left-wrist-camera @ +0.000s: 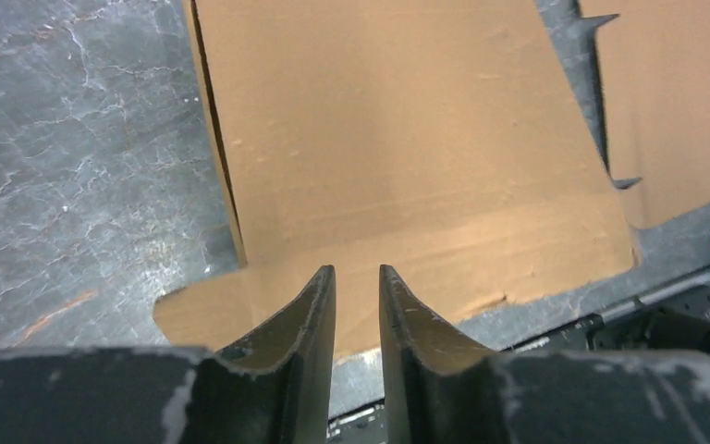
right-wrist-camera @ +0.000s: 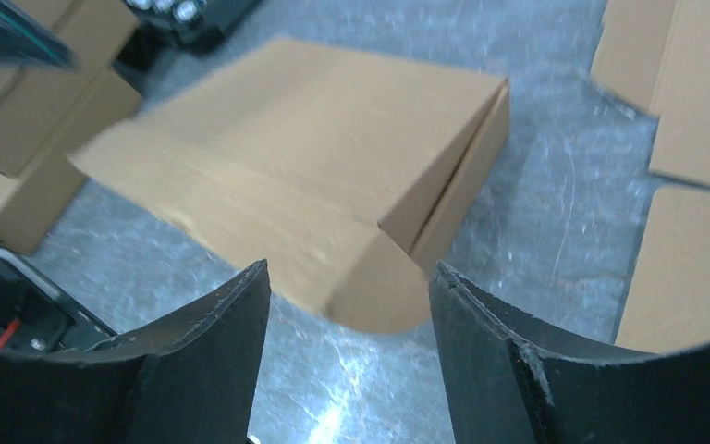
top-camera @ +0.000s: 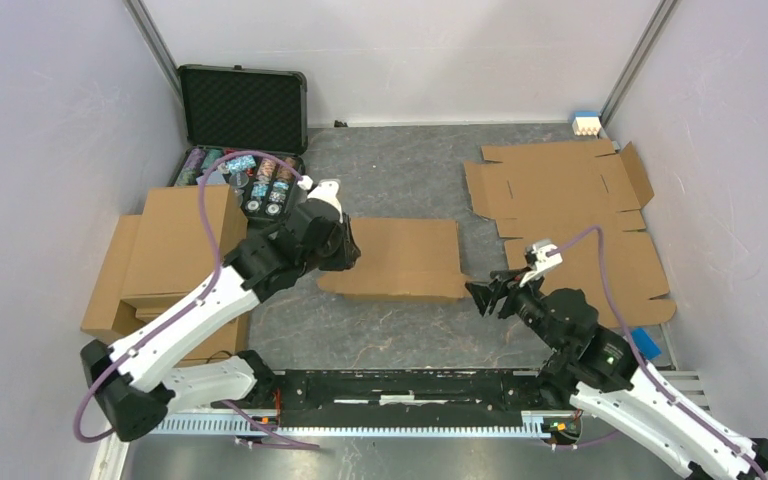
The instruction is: Fold the paper box
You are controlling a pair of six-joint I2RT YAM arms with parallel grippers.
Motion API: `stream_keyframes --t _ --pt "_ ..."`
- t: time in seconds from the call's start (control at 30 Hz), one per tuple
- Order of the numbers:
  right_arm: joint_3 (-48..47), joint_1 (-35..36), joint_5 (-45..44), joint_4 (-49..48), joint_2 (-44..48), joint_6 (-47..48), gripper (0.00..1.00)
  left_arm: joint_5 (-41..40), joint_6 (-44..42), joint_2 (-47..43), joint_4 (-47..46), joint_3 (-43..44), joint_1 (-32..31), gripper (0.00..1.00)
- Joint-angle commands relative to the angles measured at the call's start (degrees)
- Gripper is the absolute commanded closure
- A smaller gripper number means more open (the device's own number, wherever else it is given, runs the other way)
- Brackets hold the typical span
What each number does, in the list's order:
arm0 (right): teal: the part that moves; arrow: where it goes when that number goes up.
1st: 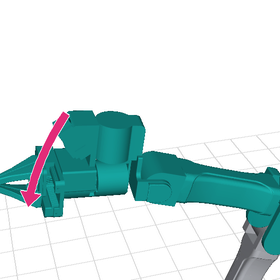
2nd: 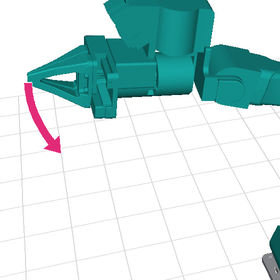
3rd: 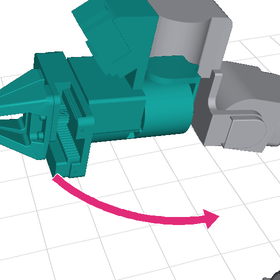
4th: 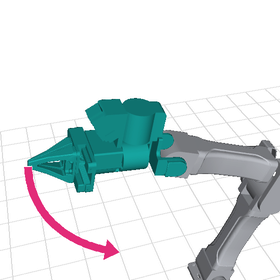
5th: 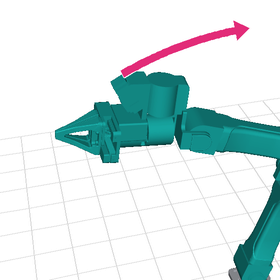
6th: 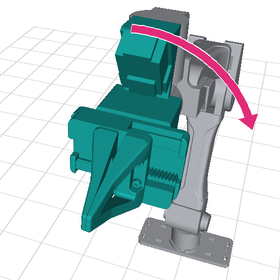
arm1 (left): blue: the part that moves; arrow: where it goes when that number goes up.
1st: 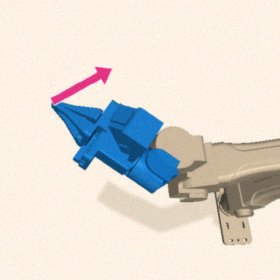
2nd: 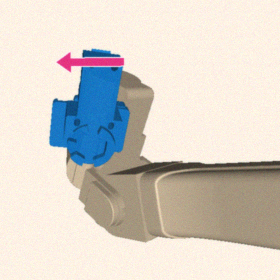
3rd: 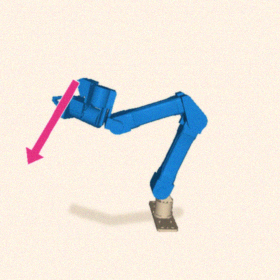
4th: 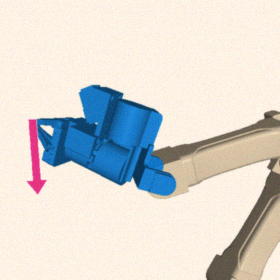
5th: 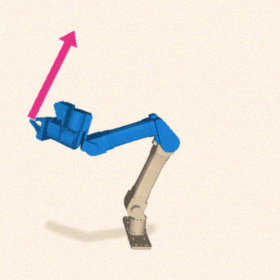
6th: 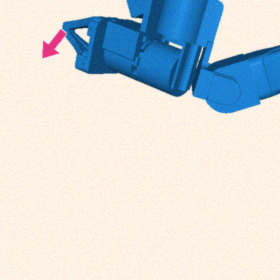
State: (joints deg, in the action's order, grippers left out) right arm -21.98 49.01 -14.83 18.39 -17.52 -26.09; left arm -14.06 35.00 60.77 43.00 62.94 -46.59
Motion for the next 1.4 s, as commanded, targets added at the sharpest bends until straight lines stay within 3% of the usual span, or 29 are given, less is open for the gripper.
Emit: stream_keyframes --t 0.0,0.13,0.33,0.63,0.9,1.13,1.37 --pt "-7.09 0.23 -1.37 0.25 -1.11 4.27 0.32 8.95 -2.09 2.86 -10.61 -6.96 5.34 0.72" --pt "-11.86 0.21 -0.18 -2.41 -7.73 7.66 0.33 13.8 -0.76 4.86 -17.76 -16.29 9.67 0.77" --pt "-15.46 0.24 0.75 -4.2 -21.04 8.34 0.54 13.8 -0.28 6.37 -21.58 -23.23 10.11 0.79" --pt "-8.82 -0.1 -0.34 -9.39 -36.2 5.05 0.68 15.3 -1.28 7.5 -22.11 -23.44 10.11 0.8" --pt "-7.1 -2.47 5.06 -9.06 -42.76 6.07 0.62 12.49 -2.8 -0.31 -15.62 -22.97 10.13 0.73" --pt "-7.76 -3.4 3.49 -6.49 -36.13 8.46 0.52 7.87 -0.33 -8.15 -12.73 -27.01 10.0 0.41" --pt "-8.63 -3.49 3.48 -2.19 -32.98 11.43 0.18 11.46 2.01 -7.37 -17.58 -32.02 10.02 0.26"
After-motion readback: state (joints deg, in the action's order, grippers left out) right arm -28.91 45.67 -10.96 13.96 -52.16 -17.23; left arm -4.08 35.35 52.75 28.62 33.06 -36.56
